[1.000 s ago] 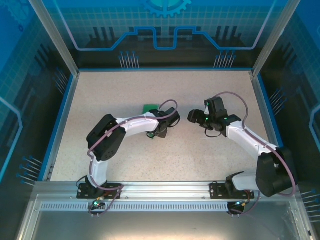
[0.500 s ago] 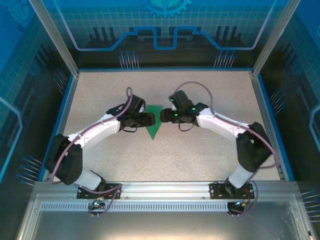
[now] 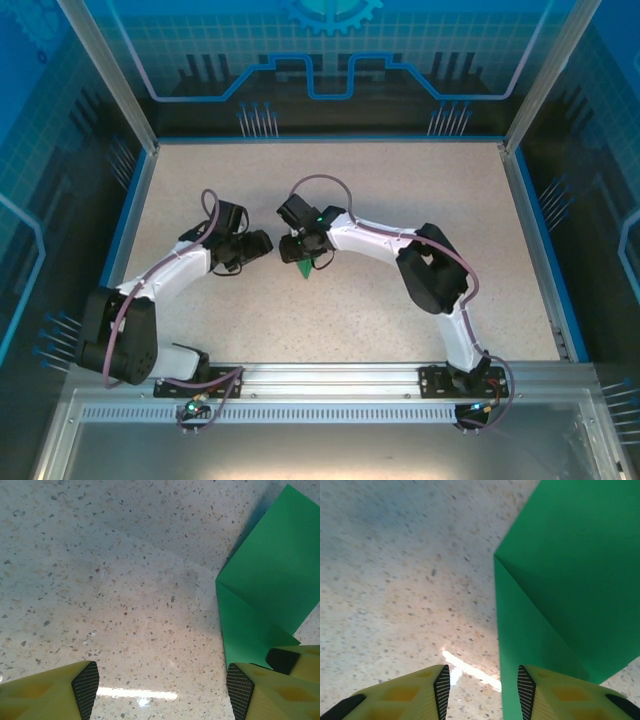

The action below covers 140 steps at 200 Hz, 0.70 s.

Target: Fold a paper plane with a square sheet of paper (pick it up from the middle)

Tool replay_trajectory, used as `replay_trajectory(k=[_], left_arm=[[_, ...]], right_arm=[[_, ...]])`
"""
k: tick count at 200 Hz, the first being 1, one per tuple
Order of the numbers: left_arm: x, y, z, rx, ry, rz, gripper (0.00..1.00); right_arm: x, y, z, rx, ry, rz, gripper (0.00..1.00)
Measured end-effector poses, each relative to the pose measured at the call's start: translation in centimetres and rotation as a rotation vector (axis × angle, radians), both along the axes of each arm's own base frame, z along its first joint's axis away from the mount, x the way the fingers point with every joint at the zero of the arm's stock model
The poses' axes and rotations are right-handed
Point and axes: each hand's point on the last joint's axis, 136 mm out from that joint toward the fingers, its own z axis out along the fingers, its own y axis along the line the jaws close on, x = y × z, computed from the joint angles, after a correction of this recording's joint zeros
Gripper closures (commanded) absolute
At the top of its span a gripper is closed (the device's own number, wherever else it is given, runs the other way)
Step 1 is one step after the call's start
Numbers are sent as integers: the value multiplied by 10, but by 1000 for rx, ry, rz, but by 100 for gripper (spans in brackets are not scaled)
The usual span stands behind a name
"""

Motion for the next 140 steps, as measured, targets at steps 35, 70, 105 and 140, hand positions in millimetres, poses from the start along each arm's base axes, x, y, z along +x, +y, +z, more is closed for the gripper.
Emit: replay_trajectory(k=[35,70,105,140], left_arm=[[4,-6,3,-30,-19,-11,27],[7,-16,3,-80,-31,-40,27],[9,-25,2,-126,-34,-67,27],[11,-34,5,-176,-47,-94,26]], right_arm=[[-3,-11,-13,-41,36,-9,56],[-7,-27,-32,-59,76,-2,55],[-11,-35,-34,-5,91,51,55],[-26,-45,-32,66,116,144,55]])
